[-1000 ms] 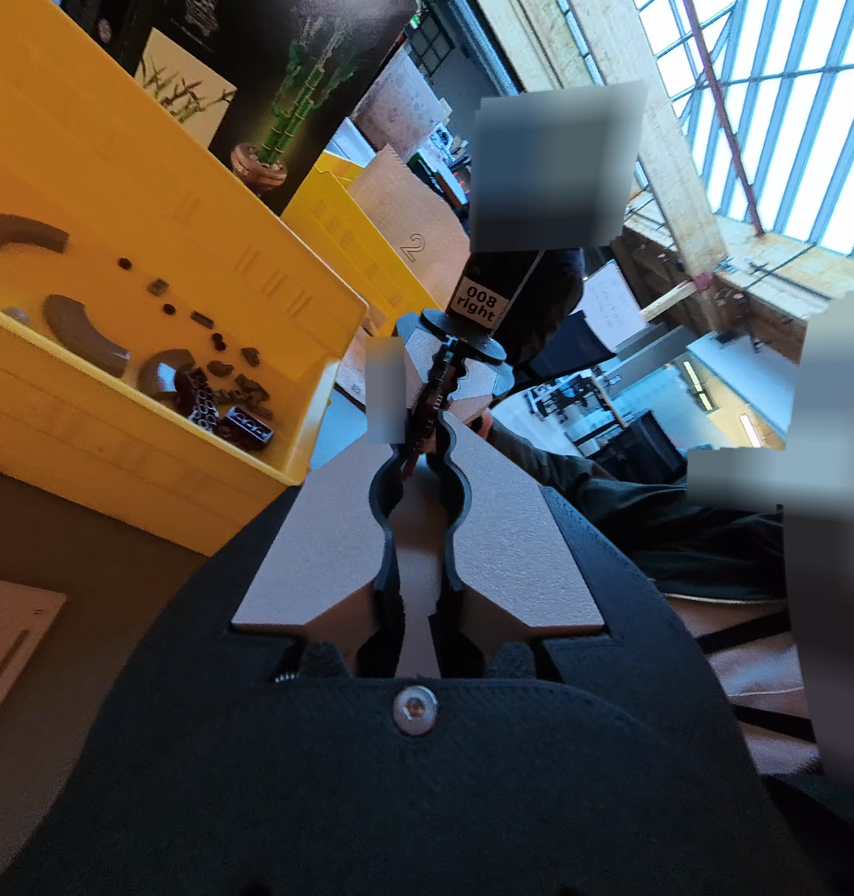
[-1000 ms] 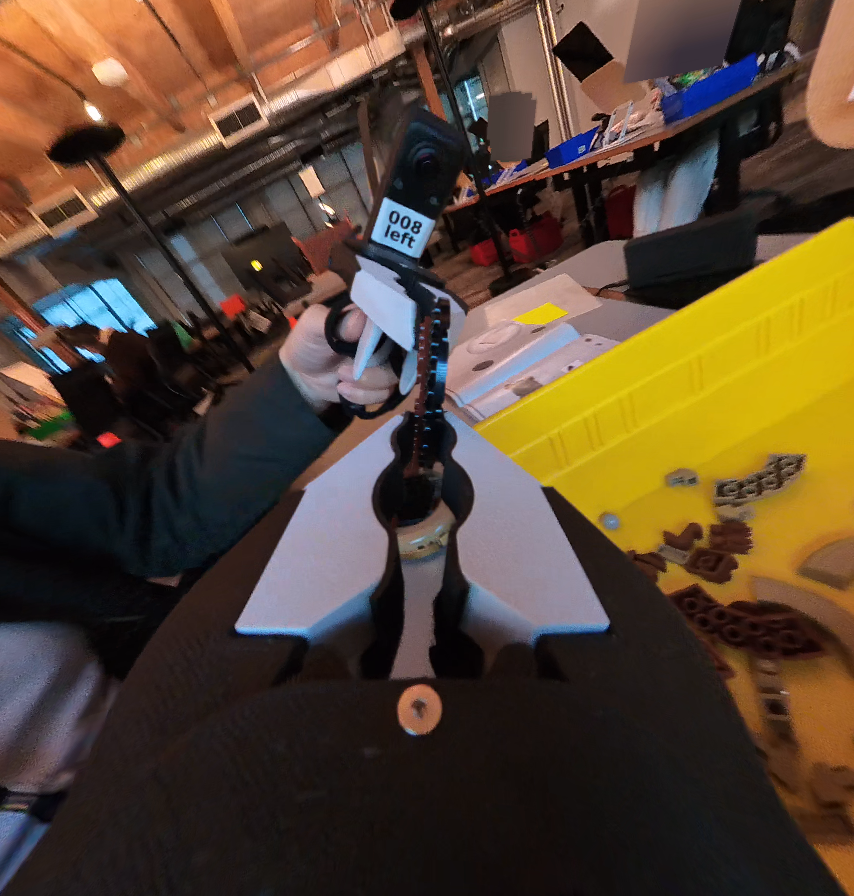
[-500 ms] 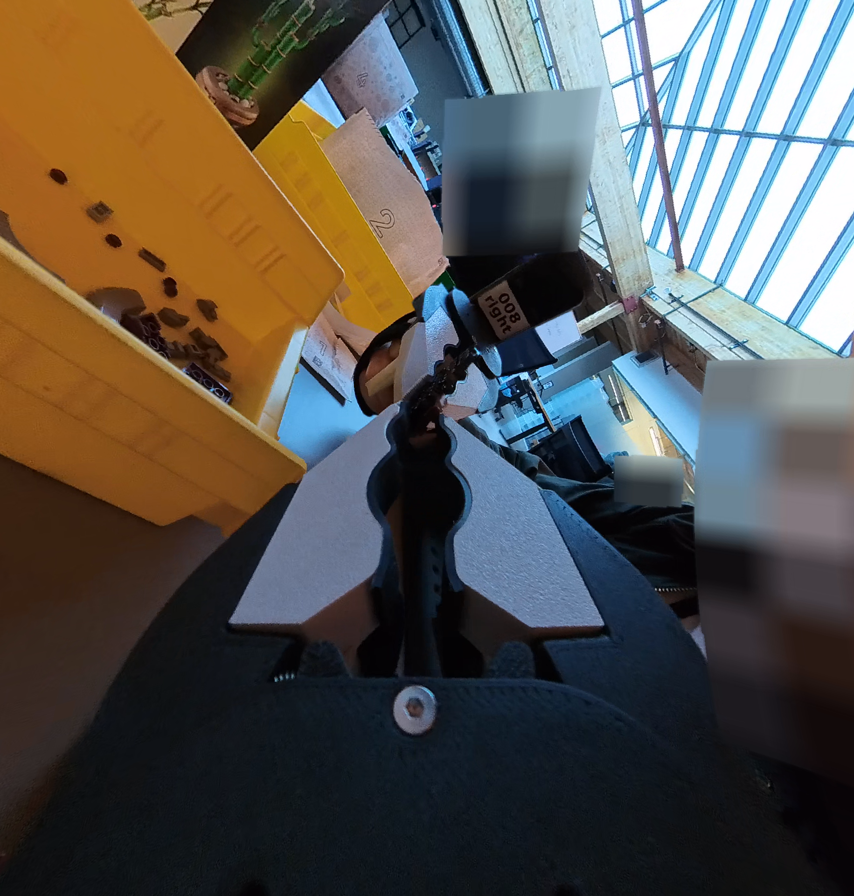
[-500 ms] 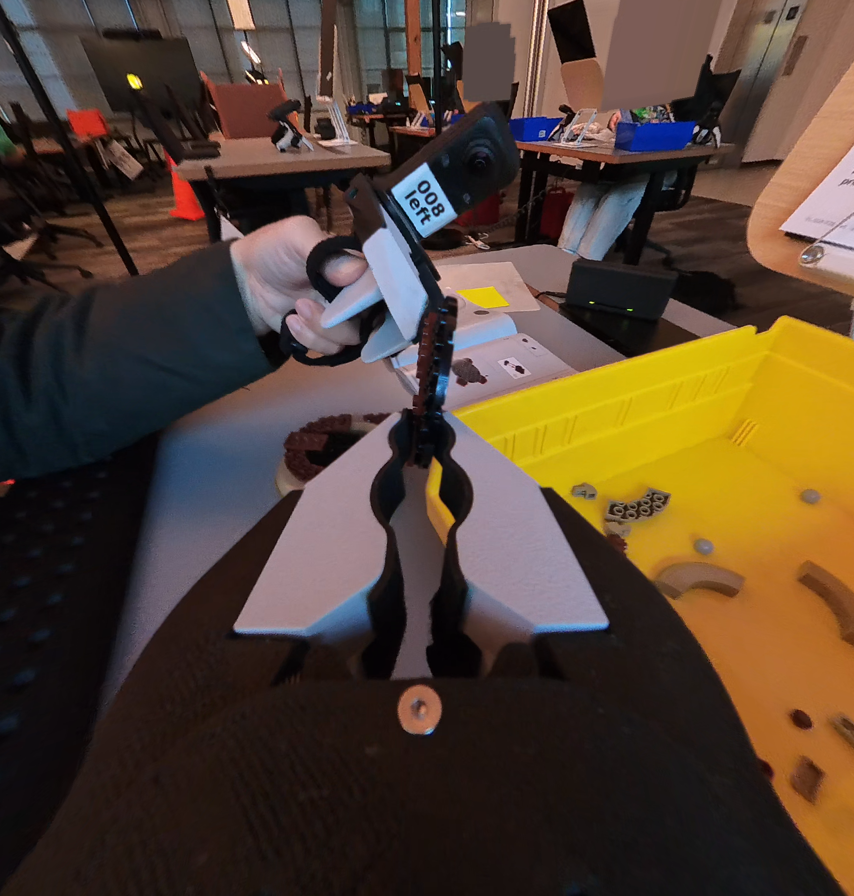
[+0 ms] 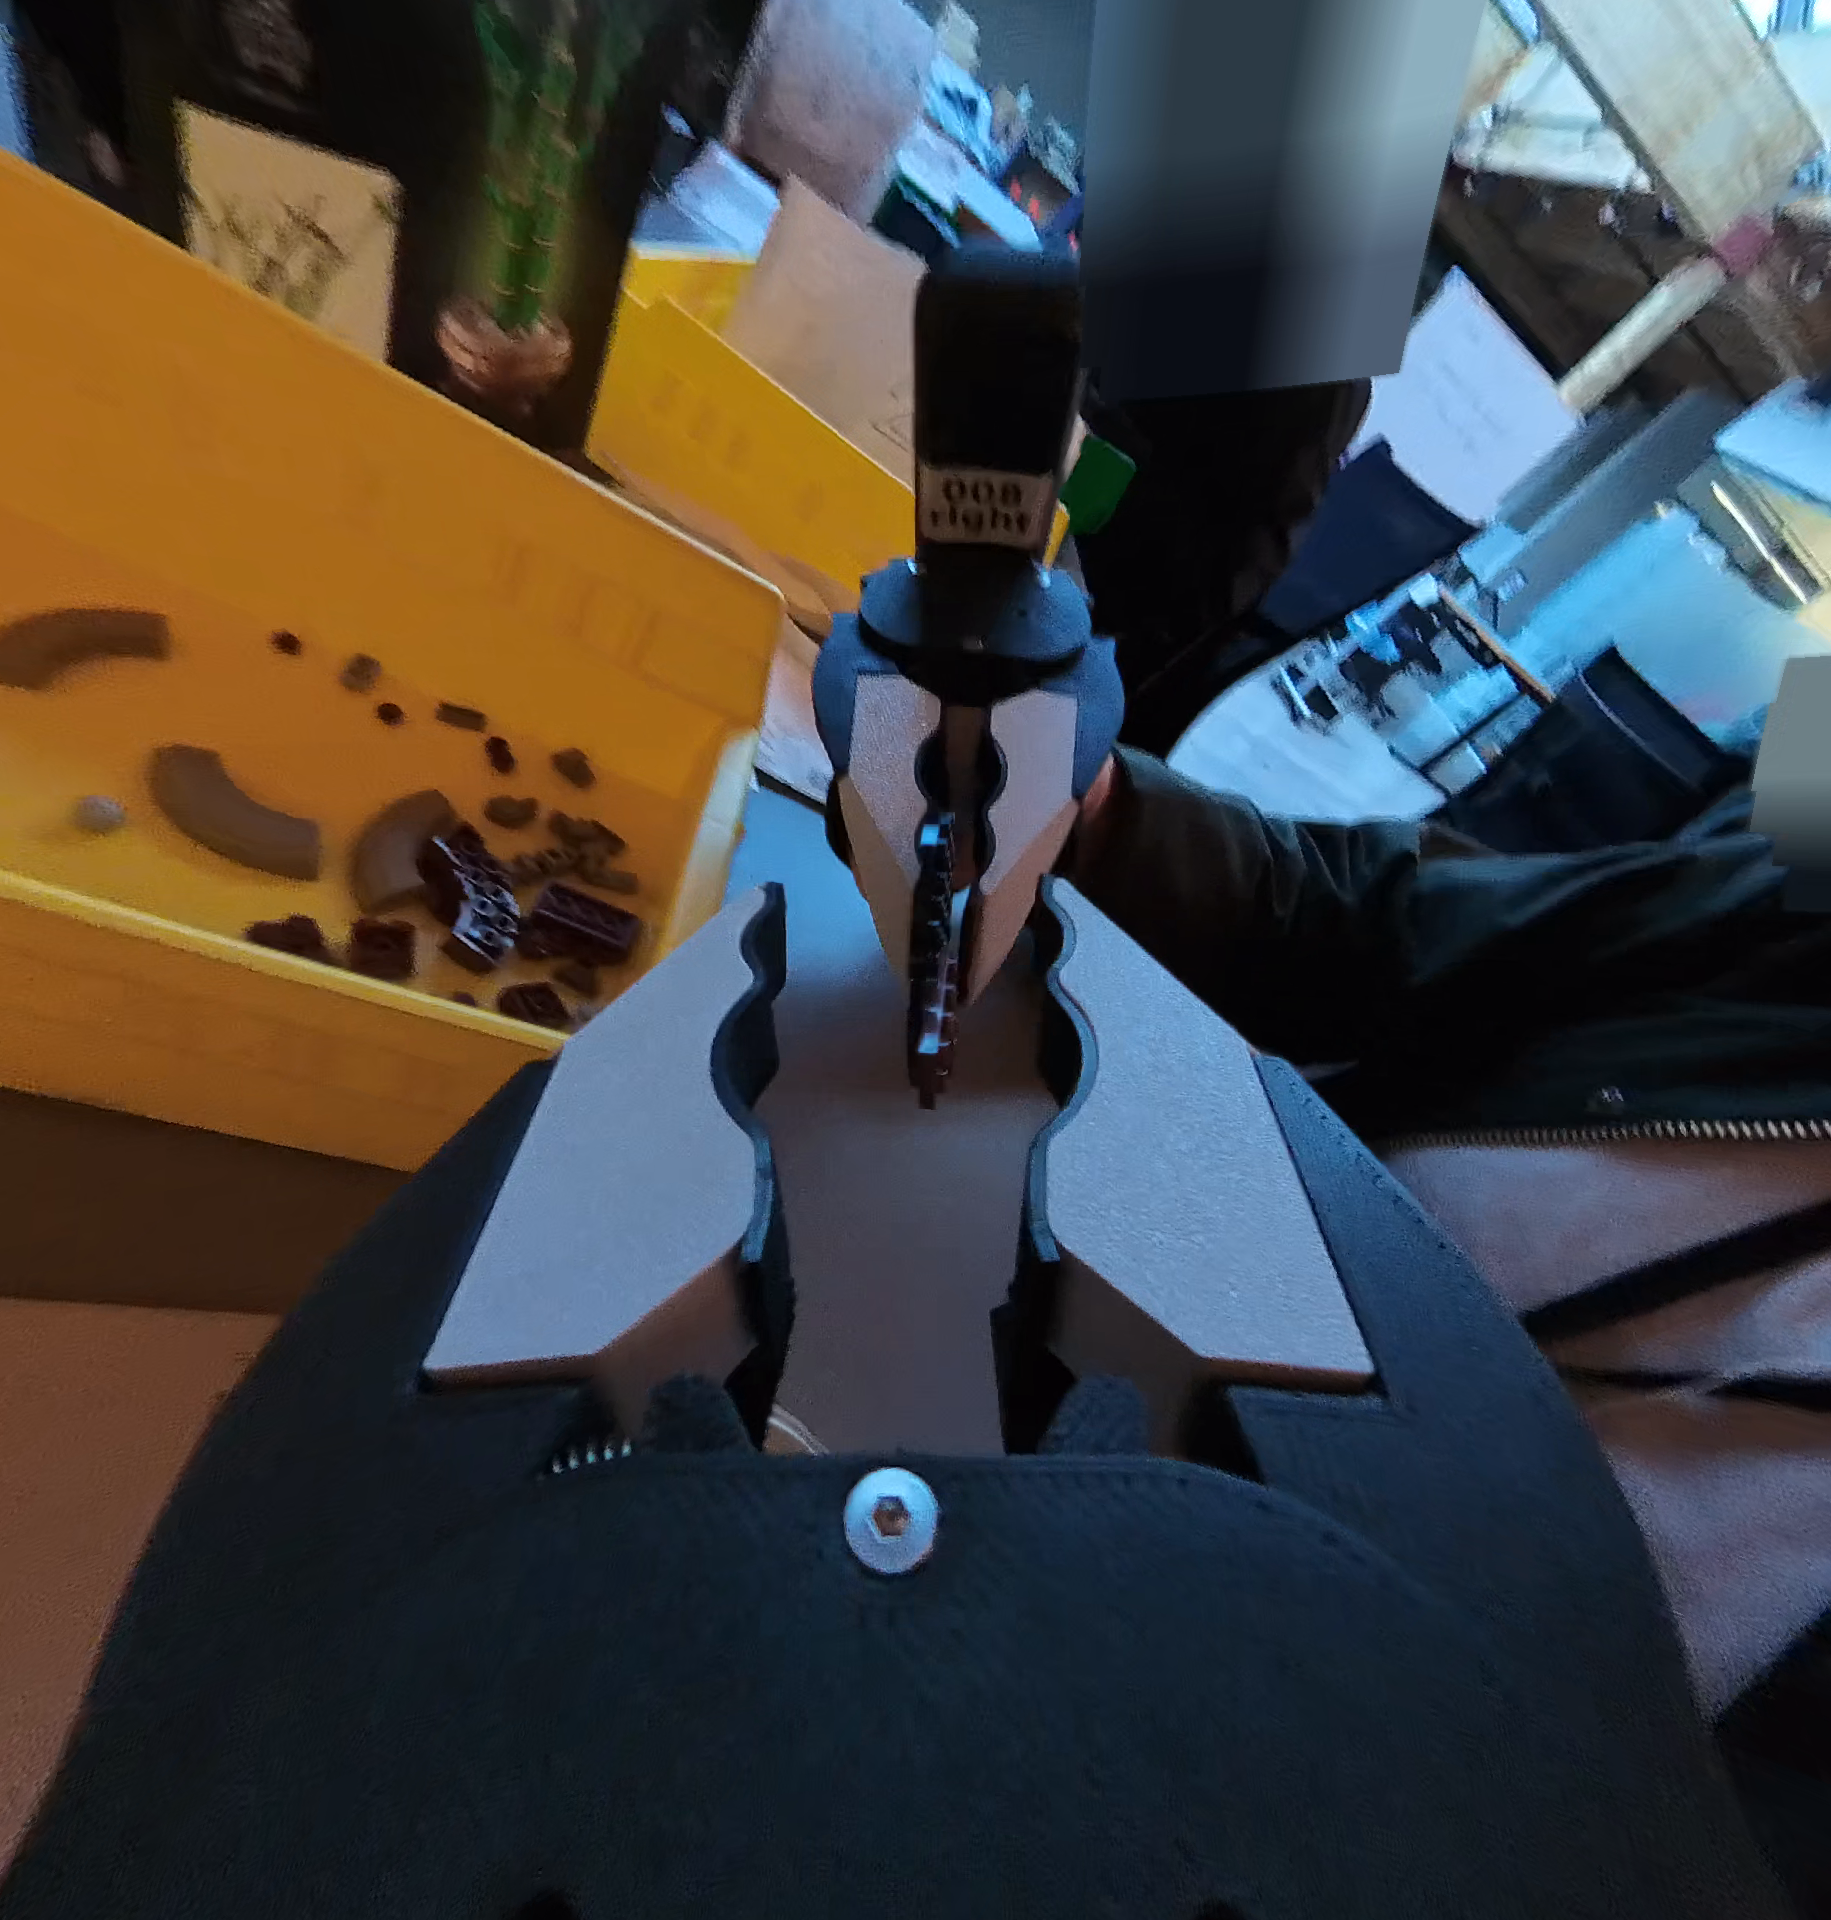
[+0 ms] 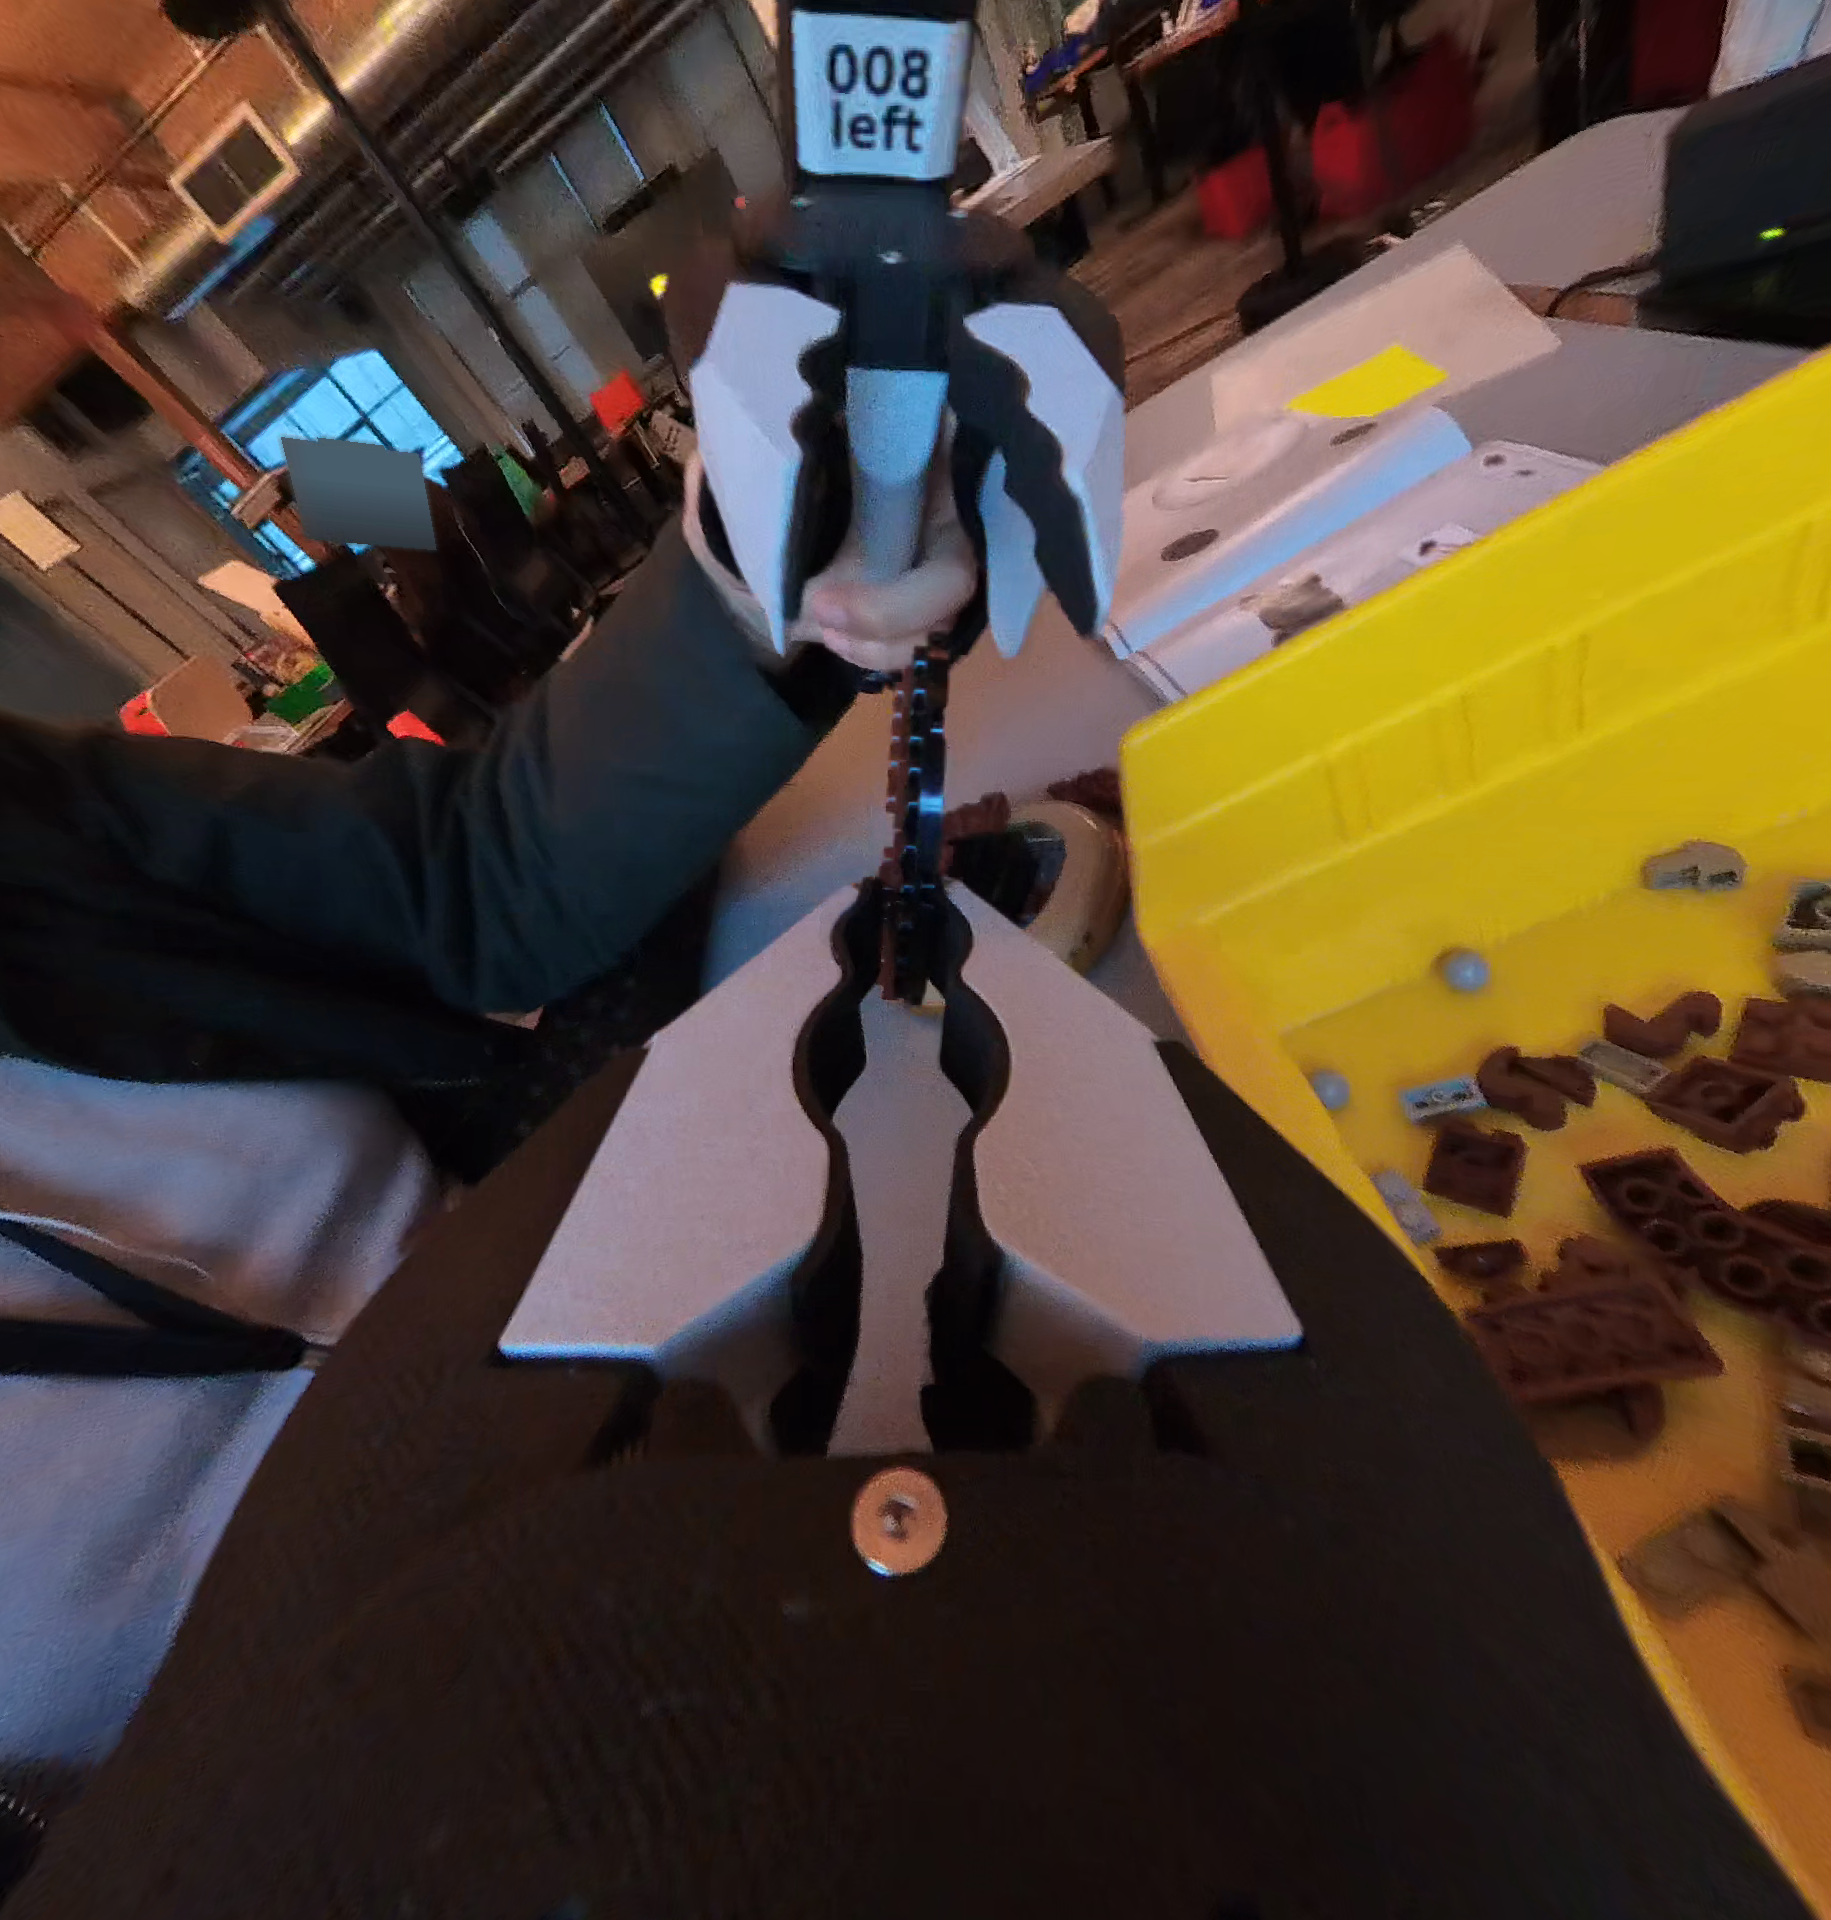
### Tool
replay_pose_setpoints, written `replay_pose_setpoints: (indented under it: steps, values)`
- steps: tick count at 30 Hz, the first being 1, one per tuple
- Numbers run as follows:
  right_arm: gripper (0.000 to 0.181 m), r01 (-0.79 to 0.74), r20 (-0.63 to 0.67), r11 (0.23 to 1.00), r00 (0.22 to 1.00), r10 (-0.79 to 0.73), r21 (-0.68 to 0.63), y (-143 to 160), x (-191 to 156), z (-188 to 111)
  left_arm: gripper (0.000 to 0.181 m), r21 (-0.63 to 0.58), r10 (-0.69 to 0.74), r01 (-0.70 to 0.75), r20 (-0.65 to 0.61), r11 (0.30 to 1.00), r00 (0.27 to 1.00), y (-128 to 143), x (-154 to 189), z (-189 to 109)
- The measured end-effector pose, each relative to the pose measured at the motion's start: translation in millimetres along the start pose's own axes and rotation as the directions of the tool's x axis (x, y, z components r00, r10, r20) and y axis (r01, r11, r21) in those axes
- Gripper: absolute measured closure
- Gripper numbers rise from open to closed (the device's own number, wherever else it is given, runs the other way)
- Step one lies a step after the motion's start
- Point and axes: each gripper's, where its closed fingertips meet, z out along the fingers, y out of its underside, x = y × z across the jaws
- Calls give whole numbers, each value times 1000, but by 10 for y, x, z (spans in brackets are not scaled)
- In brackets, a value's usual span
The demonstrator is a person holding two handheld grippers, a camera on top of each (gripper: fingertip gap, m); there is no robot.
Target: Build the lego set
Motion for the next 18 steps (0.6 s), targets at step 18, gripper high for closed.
replay_pose_setpoints:
  steps: [18]
  values:
    - [179, -150, 118, 945, 986, 120, 292, -420, -47, -144, 175, 271, -76, 96, -85, 958, 993, -394, 51, 0]
